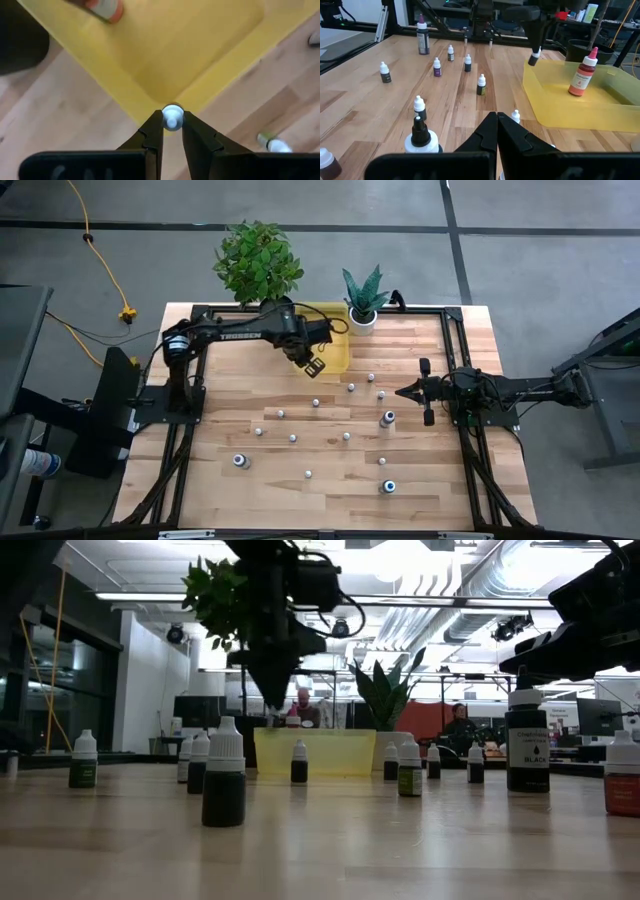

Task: Pick & Place food coloring
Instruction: Put the small red food coloring bottle into the yellow bin

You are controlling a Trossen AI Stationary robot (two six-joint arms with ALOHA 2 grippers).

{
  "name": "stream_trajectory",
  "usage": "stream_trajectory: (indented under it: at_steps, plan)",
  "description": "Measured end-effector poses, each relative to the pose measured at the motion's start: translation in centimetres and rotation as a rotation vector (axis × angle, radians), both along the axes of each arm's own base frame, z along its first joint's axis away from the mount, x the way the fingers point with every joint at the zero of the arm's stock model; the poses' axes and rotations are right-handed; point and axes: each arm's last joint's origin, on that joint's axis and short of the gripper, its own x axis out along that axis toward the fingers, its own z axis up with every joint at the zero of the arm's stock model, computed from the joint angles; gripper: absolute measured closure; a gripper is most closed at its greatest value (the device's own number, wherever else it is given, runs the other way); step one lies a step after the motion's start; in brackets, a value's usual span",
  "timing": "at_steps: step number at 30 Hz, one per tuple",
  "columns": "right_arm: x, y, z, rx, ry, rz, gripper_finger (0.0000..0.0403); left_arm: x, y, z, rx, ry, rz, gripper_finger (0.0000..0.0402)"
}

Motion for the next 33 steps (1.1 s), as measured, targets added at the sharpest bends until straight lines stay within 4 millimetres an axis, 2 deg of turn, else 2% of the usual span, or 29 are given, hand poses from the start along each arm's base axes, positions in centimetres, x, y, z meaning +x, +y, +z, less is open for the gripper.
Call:
stream_trajectory:
  at_steps: [3, 8, 18, 33]
  plan:
    - [0.0, 0.0, 0.0, 0.0, -0.001, 0.0, 0.0402, 0.4, 0.1, 0.9, 0.009, -0.025, -0.001, 0.0352]
    - [0.0, 0.0, 0.0, 0.0, 0.0, 0.0, 0.0402, 0.0, 1.0, 0.8, 0.011, -0.003, 0.037, 0.0352]
    - [0.0, 0.0, 0.0, 0.0, 0.0, 0.0, 0.0402, 1.1, 2.0, -2.2, 0.013, 0.06, 0.057, 0.0352]
    - [0.0, 0.0, -0.1, 0.0, 0.006, 0.0, 0.0402, 2.6, 2.5, -4.2, 0.017, 0.0, 0.22, 0.0351]
